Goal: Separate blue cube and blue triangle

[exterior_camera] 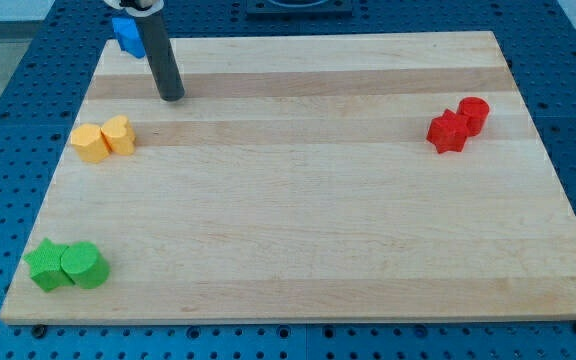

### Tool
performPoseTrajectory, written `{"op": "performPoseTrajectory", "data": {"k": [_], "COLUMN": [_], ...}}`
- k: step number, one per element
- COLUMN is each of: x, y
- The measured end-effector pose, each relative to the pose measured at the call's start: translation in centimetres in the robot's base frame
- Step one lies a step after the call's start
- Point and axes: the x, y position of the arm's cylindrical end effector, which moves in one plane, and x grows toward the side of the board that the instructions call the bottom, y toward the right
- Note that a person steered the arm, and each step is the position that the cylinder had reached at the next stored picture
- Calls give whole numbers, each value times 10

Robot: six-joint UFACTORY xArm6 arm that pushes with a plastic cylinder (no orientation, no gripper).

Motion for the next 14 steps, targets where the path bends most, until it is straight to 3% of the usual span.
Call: {"op": "performPoseTrajectory", "data": {"k": [2,5,6,12,14], "x": [-20,-112,-123,-121,-91], "y": [11,16,15,-40,-40]}}
